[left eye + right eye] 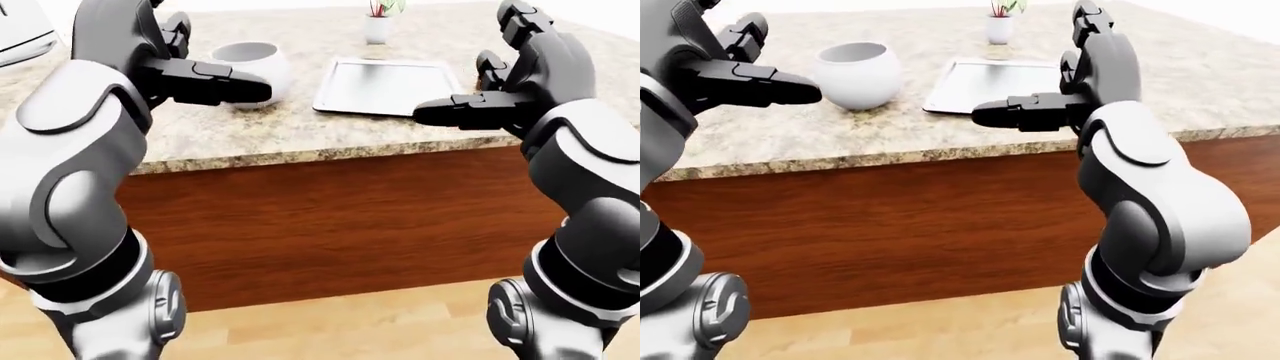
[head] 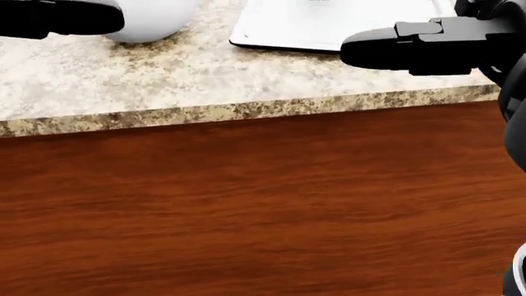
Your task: Pick up the bowl with cake and place it on the tray. Pick up the cupcake and place it on the tray.
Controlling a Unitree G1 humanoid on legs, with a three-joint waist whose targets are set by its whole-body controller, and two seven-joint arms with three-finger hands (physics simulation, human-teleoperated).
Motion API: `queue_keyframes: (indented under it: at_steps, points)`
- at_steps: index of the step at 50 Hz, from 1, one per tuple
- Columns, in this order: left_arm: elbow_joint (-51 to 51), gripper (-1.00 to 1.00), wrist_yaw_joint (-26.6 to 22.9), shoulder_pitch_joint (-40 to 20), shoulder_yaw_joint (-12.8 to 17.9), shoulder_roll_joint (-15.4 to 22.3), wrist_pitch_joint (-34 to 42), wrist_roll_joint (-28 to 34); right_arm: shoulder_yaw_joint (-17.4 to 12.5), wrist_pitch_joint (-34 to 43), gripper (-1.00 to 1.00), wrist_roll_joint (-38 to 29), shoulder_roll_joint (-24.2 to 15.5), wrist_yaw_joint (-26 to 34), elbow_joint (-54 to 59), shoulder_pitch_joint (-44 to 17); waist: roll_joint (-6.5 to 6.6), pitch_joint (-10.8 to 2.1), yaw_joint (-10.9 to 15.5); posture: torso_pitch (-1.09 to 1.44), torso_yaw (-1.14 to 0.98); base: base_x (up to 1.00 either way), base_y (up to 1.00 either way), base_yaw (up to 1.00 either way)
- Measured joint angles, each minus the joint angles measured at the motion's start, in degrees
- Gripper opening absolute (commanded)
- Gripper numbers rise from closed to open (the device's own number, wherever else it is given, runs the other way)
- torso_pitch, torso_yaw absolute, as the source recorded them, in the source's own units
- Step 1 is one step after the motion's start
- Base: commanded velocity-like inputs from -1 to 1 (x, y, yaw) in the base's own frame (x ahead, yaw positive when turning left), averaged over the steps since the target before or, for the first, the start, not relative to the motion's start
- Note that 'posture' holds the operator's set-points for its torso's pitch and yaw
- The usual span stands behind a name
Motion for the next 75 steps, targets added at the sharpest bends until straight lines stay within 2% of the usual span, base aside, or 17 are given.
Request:
queue_keyframes:
  at_steps: [3,10,12,15,18,22,29,33,37,42,46,54,59,62,65,68,75]
  points:
    - [-0.02,1.00,0.27,1.94,0.41,-0.12,0.33,0.36,1.40,-0.06,1.00,0.26,0.96,0.33,0.13,1.67,-0.15,1.14,0.97,0.00,0.00,0.29,0.00,0.00]
    - [-1.40,1.00,0.18,1.61,-0.16,-0.53,0.51,0.49,0.24,0.00,1.00,0.17,0.78,0.50,-1.33,1.83,-0.78,-0.58,0.50,0.00,0.00,0.18,-0.20,0.00]
    - [-1.43,1.00,0.12,1.51,0.15,-0.36,0.41,0.56,0.27,-0.40,1.00,0.06,0.85,0.37,-1.93,1.67,-2.03,-0.21,0.58,0.00,0.00,0.01,0.00,0.00]
    - [-0.66,1.00,0.05,1.17,0.27,-0.17,-0.06,0.96,0.62,-1.07,1.00,0.02,0.49,0.48,-1.78,1.83,-6.18,1.07,0.70,0.00,0.00,0.00,0.00,0.00]
    - [0.04,1.00,-0.28,2.17,-0.94,-1.10,0.68,0.79,0.11,-0.62,1.00,-0.51,0.41,0.39,-0.25,3.25,-4.64,2.97,0.16,0.00,0.00,0.00,0.00,0.00]
    - [1.05,1.00,-0.90,0.81,-1.72,-0.94,2.11,0.16,-0.21,1.20,1.00,-1.04,0.52,0.00,0.75,2.15,-3.19,3.51,0.11,0.00,0.00,0.00,0.00,0.00]
    - [-0.66,1.00,-0.26,0.58,0.97,-0.21,1.68,1.21,1.38,0.13,1.00,0.01,0.94,0.89,-0.68,1.08,-1.38,-1.26,0.99,0.00,0.00,0.00,-0.10,0.00]
    - [-1.90,1.00,-0.09,0.42,0.66,-0.33,0.63,1.18,1.04,-0.52,1.00,-0.40,0.83,0.78,-1.86,1.16,-2.73,-1.55,0.90,0.00,0.00,0.00,-0.13,0.00]
    - [-1.74,1.00,-0.27,1.46,0.25,-0.63,0.63,0.89,1.73,-0.91,1.00,-0.96,0.91,1.09,-1.38,2.21,-6.27,-0.77,1.37,0.00,0.00,0.00,-0.14,0.00]
    - [-1.26,1.00,-0.87,2.50,-1.34,-1.66,1.02,0.16,0.43,-0.14,1.00,-2.01,0.85,1.07,-0.63,3.10,-4.15,2.07,0.72,0.00,0.00,0.00,-0.01,0.00]
    - [-0.96,1.00,-1.07,2.34,-0.95,-1.26,1.07,0.13,0.91,-0.51,1.00,-2.55,1.18,1.01,-0.74,3.47,-2.21,2.09,0.75,0.00,0.00,0.00,0.00,0.00]
    - [-0.97,1.00,-0.64,2.02,-0.14,-0.87,1.25,1.04,1.97,-0.22,1.00,-2.53,1.34,1.97,-0.92,2.34,-3.70,-0.25,1.23,0.00,0.00,0.00,-0.09,0.00]
    - [-1.78,1.00,-0.48,2.39,0.15,-0.98,0.85,1.43,2.24,-0.97,1.00,-2.65,1.73,2.43,-1.94,3.00,-2.61,-1.32,1.03,0.00,0.00,0.00,-0.13,0.00]
    - [-2.41,1.00,-0.68,1.67,-0.03,-1.02,-0.07,1.30,1.52,-1.71,1.00,-3.34,1.58,2.29,-2.10,2.95,-5.32,0.10,1.74,0.00,0.00,0.00,0.00,0.00]
    - [-2.61,1.00,-0.99,3.18,-0.94,-1.93,0.20,0.82,0.95,-1.49,1.00,-4.16,1.72,1.93,-1.41,4.26,-3.55,1.86,1.04,0.00,0.00,0.00,0.00,0.00]
    - [-1.29,1.00,-1.30,3.51,-1.43,-1.91,1.21,0.55,1.25,-0.51,1.00,-4.49,1.99,1.77,-0.52,3.85,-1.82,1.96,0.99,0.00,0.00,0.00,0.00,0.00]
    - [-1.19,1.00,-1.04,3.89,-0.38,-1.90,-0.04,1.74,1.41,-0.30,1.00,-5.25,1.95,3.06,-1.94,3.55,-3.27,1.01,1.10,0.00,0.00,0.00,0.00,0.00]
